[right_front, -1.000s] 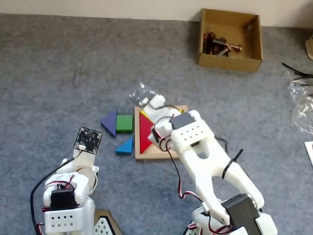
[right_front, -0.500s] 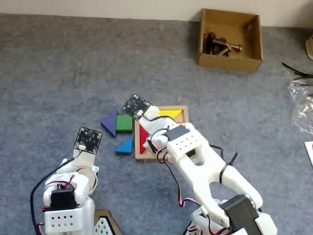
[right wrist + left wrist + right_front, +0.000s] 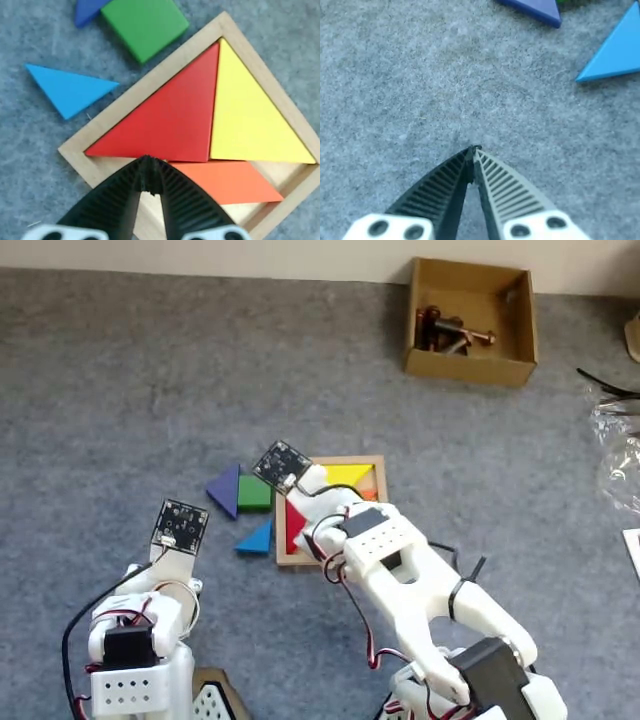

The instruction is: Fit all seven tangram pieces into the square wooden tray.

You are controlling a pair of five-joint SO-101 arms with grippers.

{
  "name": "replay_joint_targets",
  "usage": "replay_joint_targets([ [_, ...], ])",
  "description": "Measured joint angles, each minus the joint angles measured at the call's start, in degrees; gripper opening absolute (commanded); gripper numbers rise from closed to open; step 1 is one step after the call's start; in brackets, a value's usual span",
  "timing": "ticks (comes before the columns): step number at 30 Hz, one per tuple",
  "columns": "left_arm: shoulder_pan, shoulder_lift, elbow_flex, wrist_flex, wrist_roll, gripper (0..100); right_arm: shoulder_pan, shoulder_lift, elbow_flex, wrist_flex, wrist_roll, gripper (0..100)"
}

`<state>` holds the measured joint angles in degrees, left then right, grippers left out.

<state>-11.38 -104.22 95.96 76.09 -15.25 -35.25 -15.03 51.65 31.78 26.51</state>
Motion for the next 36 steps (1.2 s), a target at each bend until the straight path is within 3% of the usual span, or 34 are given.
replay_joint_targets([
  [36,0.00,0.00,0.00,0.00,0.00,1,13.98,-0.09,3.87,-0.35,0.00,0.5],
])
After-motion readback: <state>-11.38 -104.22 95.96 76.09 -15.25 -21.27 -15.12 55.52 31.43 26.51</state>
